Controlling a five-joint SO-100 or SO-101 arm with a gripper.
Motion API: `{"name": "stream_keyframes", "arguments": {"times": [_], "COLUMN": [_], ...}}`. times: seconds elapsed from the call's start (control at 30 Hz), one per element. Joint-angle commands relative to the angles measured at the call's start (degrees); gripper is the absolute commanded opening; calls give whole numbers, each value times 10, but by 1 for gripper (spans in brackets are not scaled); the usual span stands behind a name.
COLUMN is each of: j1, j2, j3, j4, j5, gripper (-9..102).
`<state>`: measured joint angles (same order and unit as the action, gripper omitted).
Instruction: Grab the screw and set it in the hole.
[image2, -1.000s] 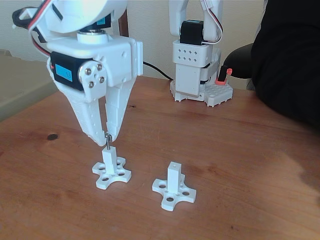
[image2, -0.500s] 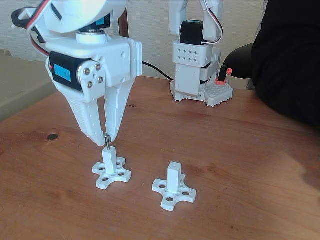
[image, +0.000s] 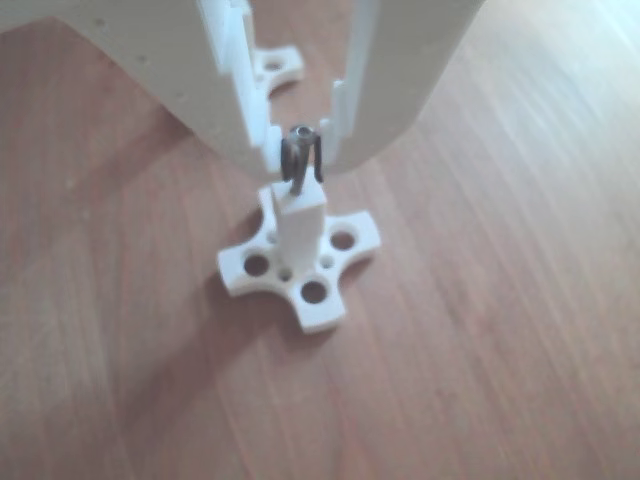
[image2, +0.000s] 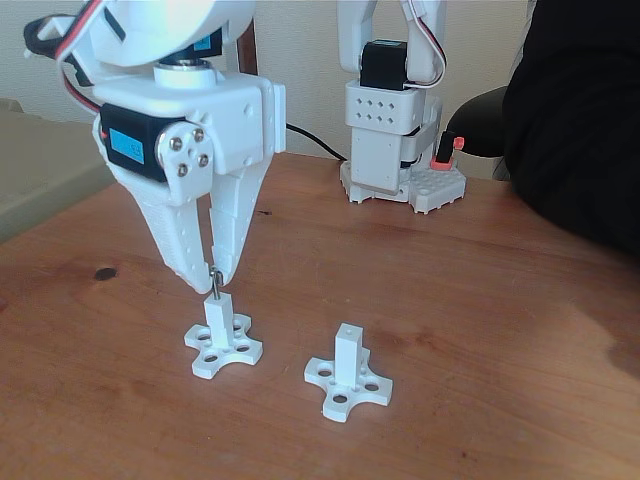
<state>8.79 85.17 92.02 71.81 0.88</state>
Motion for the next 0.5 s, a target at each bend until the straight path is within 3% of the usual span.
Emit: {"name": "stream_keyframes", "arguments": {"times": [0.0,0.47], "j1": [-10,-12], "j2": [26,28], "j3": [-29,-26], "j4": [5,5], "j5": [-8,-8], "gripper": [2,1]}}
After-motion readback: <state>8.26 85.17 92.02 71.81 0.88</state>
